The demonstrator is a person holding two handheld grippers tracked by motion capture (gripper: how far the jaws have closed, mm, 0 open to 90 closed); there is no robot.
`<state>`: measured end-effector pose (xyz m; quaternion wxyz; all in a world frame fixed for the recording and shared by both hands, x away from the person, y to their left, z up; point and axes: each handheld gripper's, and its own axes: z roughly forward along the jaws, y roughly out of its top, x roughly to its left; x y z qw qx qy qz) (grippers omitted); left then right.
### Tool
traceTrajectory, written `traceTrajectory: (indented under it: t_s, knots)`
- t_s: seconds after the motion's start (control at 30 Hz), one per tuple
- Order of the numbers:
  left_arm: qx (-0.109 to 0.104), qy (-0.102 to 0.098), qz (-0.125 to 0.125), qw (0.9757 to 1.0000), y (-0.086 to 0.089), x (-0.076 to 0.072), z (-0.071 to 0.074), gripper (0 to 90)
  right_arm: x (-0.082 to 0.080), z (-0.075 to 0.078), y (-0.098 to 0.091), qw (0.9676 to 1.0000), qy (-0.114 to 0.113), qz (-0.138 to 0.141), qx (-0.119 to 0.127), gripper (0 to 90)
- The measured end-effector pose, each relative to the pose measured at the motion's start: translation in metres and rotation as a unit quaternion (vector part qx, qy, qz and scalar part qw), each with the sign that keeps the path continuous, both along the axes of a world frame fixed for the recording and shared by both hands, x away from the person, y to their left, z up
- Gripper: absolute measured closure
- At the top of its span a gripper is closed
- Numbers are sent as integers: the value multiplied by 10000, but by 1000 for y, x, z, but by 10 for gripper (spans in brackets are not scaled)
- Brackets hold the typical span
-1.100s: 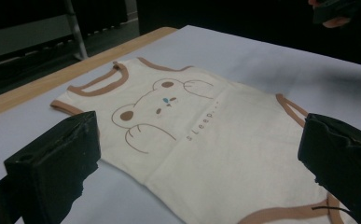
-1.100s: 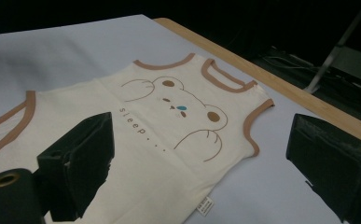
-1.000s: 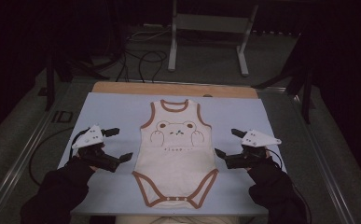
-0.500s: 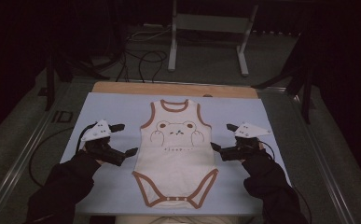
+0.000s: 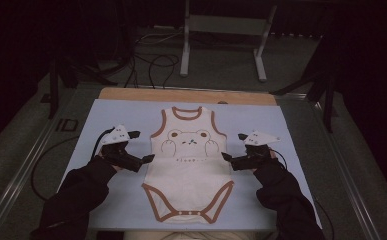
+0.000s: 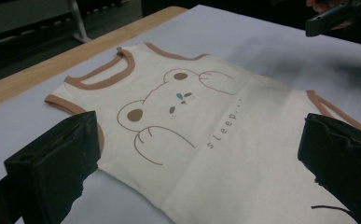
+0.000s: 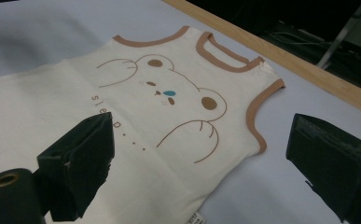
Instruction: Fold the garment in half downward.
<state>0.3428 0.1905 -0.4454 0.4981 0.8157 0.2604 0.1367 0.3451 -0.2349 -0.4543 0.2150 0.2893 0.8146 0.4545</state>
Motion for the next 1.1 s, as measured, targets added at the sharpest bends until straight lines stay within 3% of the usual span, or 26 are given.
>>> traceTrajectory:
  t_s: [0.27,0.43,0.5,0.7,1.1]
  knots:
    - [108,109,-14,9999,-10,8,-10,5,8,-15,0,9999,54,-80,-28,83]
    - [144,197,71,9997,-16,12,-19,5,14,-24,3,9997,203,-127,-103,83]
    - [137,245,137,9995,-18,14,-23,5,16,-28,5,9996,154,-140,-165,83]
    - [254,426,205,9986,-21,21,-33,5,23,-37,8,9995,271,-137,-88,83]
    - [658,771,426,9939,-24,33,-46,7,33,-52,10,9977,559,-323,-181,83]
